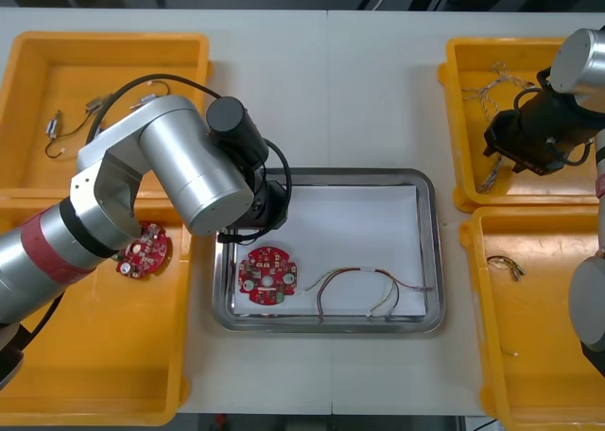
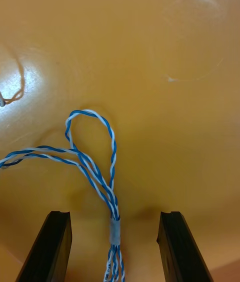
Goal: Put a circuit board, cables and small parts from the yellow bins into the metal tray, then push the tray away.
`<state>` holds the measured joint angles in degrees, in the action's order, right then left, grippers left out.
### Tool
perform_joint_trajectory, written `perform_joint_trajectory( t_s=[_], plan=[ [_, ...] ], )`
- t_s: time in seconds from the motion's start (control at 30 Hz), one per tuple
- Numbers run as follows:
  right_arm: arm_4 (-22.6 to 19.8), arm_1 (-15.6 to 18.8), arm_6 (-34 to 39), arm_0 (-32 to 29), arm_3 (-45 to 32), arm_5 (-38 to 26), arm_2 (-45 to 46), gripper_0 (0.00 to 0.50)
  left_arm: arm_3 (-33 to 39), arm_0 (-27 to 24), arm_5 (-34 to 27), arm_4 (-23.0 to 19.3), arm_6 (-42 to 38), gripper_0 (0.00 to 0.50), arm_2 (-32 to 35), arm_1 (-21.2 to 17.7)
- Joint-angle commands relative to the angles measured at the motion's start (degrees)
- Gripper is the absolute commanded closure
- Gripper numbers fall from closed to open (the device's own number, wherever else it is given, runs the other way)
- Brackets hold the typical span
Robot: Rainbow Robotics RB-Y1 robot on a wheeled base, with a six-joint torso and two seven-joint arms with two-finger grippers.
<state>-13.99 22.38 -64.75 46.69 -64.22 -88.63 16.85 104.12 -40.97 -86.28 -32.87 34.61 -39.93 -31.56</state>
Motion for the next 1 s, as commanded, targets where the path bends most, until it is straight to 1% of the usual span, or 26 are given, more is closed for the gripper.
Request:
perform_joint_trajectory(
  t_s=[0.03,0.2,0.43,0.47,0.5,0.53,0.57,0.6,0.63,0.67,0.7,0.8,0.83,0.87,1.0],
  plan=[
    [-0.9,-0.7,2.4,-1.6,-0.7,1.1,-0.5,0.000,-0.8,-2.5,1.7,1.0,-1.3,0.500,-1.1,1.1],
    [-1.0,-0.7,2.4,-2.1,-0.7,1.2,-0.9,0.000,-2.4,-2.4,3.3,1.5,-1.0,0.500,-1.5,1.1],
    [-1.0,-0.7,2.4,-3.2,-0.7,1.4,-1.8,0.000,-2.8,-2.4,3.6,1.6,-1.0,0.500,-1.5,0.9],
    [-1.0,-0.7,2.4,-3.2,-0.7,1.4,-2.0,0.000,-2.8,-2.4,3.8,1.5,-0.9,0.491,-1.5,0.7],
    [-1.0,-0.7,2.5,-3.2,-0.7,1.4,-2.0,0.000,-2.8,-2.4,3.8,1.5,-0.9,0.471,-1.5,0.6],
    [-1.1,-0.7,2.6,-3.2,-0.7,1.4,-2.0,0.000,-2.8,-2.4,3.8,1.4,-0.9,0.324,-1.5,0.5],
    [-1.1,-0.7,2.6,-3.2,-0.7,1.4,-2.0,0.000,-2.8,-2.4,3.8,1.4,-0.9,0.324,-1.5,0.5],
    [-1.3,-0.7,2.6,-3.2,-0.7,1.4,-2.0,0.000,-2.8,-2.4,3.8,1.3,-0.9,0.181,-1.5,0.5],
    [-1.3,-0.7,2.6,-3.2,-0.7,1.4,-2.0,0.000,-2.8,-2.4,3.8,1.3,-0.9,0.181,-1.5,0.5],
    [-1.4,-0.7,2.6,-3.3,-0.7,1.4,-2.0,0.000,-2.8,-2.4,3.8,1.2,-1.1,0.036,-1.5,0.5],
    [-1.5,-0.7,2.6,-3.3,-0.7,1.5,-2.1,0.000,-2.7,-2.4,3.9,1.2,-1.1,0.000,-1.5,0.4],
    [-1.6,-0.7,2.6,-3.6,-0.8,2.1,-2.4,0.000,-2.6,-2.4,4.4,1.1,-1.5,0.000,-1.5,0.5],
    [-1.6,-0.7,2.6,-3.6,-0.7,2.2,-2.5,0.241,-2.5,-2.4,4.4,1.1,-1.6,0.000,-1.5,0.5],
    [-1.4,-0.7,2.5,-3.6,-0.7,2.3,-2.6,0.500,-2.0,-2.5,4.3,1.1,-1.7,0.000,-1.5,0.5],
    [-1.4,-0.7,2.7,-3.6,-0.7,2.3,-2.7,0.500,-0.7,-2.4,3.9,0.9,-2.4,0.000,-1.5,0.4]
  ],
)
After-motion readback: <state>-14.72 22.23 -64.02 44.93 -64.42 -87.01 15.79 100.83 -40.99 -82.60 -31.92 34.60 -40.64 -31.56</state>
